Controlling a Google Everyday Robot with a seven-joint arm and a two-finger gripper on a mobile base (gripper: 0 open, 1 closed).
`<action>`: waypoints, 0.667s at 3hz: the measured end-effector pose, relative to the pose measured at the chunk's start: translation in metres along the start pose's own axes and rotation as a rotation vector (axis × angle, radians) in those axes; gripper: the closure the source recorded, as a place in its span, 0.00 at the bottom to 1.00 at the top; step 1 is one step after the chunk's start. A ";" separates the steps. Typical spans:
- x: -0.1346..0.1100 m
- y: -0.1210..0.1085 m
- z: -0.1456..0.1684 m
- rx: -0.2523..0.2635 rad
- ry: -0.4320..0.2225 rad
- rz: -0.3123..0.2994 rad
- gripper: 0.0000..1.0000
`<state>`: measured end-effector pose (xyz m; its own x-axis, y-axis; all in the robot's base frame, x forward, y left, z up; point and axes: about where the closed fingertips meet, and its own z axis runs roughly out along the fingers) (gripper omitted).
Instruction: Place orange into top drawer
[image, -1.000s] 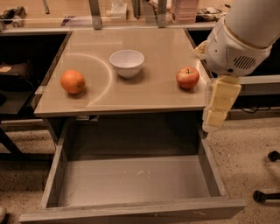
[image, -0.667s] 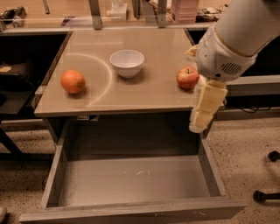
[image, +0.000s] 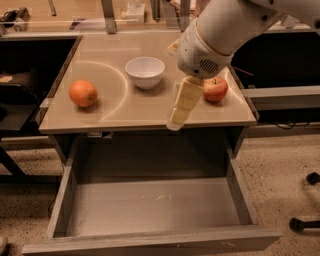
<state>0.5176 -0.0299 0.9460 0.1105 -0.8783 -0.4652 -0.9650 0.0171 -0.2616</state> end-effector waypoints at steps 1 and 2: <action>-0.003 -0.002 0.001 0.001 -0.005 -0.005 0.00; -0.008 -0.002 0.009 0.021 -0.038 -0.007 0.00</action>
Offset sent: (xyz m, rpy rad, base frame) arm 0.0085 0.0212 -0.0123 0.0924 -0.0513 0.0027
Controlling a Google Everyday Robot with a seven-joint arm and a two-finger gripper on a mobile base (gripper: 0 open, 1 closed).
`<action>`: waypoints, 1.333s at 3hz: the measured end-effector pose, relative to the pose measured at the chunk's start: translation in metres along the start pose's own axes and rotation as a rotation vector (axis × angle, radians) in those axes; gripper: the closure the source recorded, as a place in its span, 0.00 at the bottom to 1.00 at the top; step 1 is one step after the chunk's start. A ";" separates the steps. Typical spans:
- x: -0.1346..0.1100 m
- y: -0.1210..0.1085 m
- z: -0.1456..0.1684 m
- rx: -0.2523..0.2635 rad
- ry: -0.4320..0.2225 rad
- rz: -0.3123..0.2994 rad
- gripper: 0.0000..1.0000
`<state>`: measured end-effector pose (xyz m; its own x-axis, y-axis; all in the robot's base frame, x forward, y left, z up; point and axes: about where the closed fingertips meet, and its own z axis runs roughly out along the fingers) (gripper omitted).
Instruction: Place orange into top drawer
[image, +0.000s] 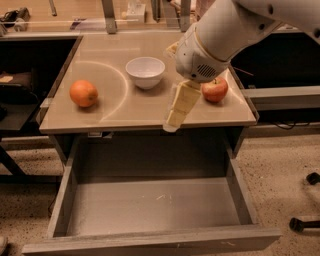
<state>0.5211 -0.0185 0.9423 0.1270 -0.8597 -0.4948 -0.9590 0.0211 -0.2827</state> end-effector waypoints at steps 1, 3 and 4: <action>-0.023 -0.014 0.031 0.018 -0.110 -0.032 0.00; -0.044 -0.039 0.063 0.006 -0.202 -0.075 0.00; -0.047 -0.052 0.096 -0.004 -0.233 -0.038 0.00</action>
Offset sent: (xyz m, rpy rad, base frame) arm 0.0822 0.1050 -0.0223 0.2652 -0.0685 0.1916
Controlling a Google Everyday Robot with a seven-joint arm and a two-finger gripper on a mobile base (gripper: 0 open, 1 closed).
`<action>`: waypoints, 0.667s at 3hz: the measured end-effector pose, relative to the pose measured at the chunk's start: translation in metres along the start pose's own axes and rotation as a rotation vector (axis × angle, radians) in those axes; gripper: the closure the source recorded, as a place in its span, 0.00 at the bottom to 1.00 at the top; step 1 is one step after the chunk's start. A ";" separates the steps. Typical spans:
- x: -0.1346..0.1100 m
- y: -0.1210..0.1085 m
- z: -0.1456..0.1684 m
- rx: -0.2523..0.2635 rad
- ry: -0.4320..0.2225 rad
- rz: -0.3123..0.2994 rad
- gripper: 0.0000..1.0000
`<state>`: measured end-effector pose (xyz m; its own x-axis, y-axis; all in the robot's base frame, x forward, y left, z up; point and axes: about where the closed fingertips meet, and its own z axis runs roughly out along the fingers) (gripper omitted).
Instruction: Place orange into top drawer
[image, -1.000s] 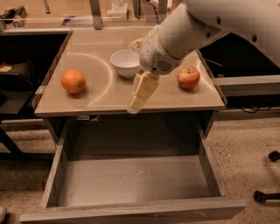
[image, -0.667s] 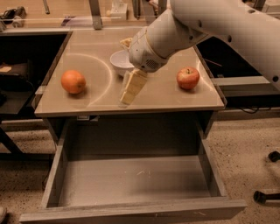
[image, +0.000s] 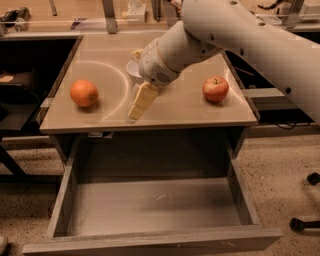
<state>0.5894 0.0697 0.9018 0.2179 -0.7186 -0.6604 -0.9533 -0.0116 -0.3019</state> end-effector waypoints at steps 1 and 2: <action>0.006 -0.015 0.034 -0.041 -0.059 0.033 0.00; 0.015 -0.027 0.051 -0.059 -0.074 0.076 0.00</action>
Offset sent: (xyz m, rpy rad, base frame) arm 0.0633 0.0261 -0.0519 0.0986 0.1474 -0.0198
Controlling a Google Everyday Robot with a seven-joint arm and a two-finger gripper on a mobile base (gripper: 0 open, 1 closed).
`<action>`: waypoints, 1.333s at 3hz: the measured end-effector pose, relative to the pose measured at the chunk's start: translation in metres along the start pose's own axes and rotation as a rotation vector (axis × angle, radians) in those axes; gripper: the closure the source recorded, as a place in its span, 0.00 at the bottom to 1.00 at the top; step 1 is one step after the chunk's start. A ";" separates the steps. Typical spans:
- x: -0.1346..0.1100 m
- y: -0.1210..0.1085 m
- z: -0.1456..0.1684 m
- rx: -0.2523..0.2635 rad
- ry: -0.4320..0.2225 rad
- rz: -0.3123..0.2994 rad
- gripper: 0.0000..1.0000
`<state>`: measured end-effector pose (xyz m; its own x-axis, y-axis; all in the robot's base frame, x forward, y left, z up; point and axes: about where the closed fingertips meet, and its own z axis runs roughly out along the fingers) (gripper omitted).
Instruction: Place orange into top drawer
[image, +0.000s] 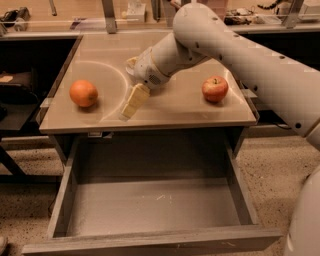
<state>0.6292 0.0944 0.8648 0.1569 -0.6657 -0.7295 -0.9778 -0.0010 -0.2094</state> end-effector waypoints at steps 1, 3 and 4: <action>0.001 -0.001 0.001 0.000 -0.001 0.001 0.00; -0.008 -0.022 0.038 -0.011 -0.057 -0.095 0.00; -0.023 -0.038 0.061 -0.047 -0.081 -0.149 0.00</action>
Offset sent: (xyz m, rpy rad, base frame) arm 0.0368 0.0443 -0.0191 0.0768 -0.1059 0.1057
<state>0.6718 0.1553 0.8496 0.3099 -0.5932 -0.7430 -0.9478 -0.1313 -0.2904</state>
